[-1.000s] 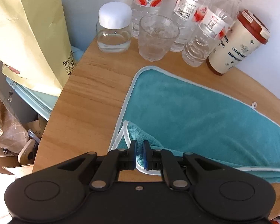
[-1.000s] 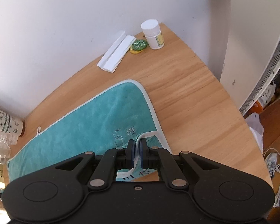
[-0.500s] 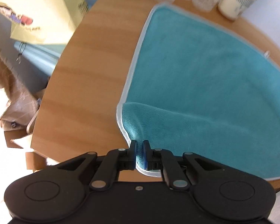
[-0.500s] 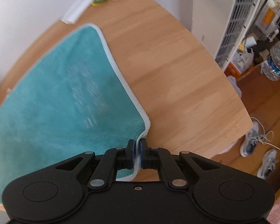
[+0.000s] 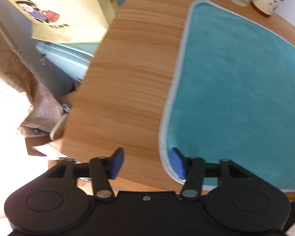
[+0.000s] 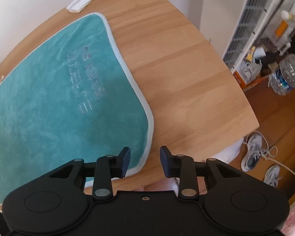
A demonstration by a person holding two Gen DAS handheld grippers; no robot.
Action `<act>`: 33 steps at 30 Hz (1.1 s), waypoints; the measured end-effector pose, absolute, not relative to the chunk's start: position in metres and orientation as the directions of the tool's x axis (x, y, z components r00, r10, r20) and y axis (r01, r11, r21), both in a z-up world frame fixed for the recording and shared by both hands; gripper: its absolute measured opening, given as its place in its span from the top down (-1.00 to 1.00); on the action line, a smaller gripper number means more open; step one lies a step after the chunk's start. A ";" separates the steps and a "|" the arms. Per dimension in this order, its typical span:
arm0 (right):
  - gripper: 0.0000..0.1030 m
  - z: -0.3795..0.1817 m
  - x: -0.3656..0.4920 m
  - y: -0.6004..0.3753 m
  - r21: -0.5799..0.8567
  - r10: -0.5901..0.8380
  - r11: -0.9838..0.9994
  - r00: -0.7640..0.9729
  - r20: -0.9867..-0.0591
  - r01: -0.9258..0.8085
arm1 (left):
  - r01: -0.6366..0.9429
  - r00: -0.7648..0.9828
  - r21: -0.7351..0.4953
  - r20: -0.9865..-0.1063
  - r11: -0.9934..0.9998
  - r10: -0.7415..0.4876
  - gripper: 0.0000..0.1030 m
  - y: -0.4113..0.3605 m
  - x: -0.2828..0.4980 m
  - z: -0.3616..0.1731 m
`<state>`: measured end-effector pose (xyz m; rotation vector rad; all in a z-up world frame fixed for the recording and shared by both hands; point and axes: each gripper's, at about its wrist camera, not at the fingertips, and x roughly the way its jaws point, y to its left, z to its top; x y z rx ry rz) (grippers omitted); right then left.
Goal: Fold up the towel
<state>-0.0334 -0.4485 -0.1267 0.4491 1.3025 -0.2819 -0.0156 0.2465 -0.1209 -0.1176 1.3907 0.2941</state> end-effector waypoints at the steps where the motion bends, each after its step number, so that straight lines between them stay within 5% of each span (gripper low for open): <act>1: 0.28 -0.128 -0.035 -0.447 0.175 0.062 0.878 0.255 -0.965 0.446 | -0.267 0.157 0.079 -0.980 0.960 0.124 -0.18 0.247 -0.014 -0.122; 10: 0.30 -0.136 -0.049 -0.447 0.253 0.092 0.829 0.325 -0.941 0.498 | -0.196 0.181 -0.005 -0.983 0.981 0.032 -0.14 0.238 -0.004 -0.135; 15: 0.31 -0.139 -0.058 -0.456 0.322 0.109 0.771 0.384 -0.917 0.549 | -0.180 0.184 -0.017 -0.983 0.983 0.016 0.51 0.233 -0.004 -0.131; 17: 0.32 -0.140 -0.059 -0.460 0.351 0.118 0.744 0.405 -0.907 0.568 | -0.233 0.184 -0.070 -0.983 0.970 -0.027 0.60 0.239 -0.004 -0.131; 19: 0.63 -0.143 -0.058 -0.461 0.358 0.123 0.736 0.408 -0.905 0.574 | -0.269 0.182 -0.103 -0.982 0.958 -0.055 0.72 0.240 -0.004 -0.132; 33: 0.92 -0.144 -0.059 -0.465 0.393 0.173 0.722 0.401 -0.900 0.570 | -0.321 0.207 -0.141 -0.975 0.937 -0.075 0.90 0.233 -0.017 -0.120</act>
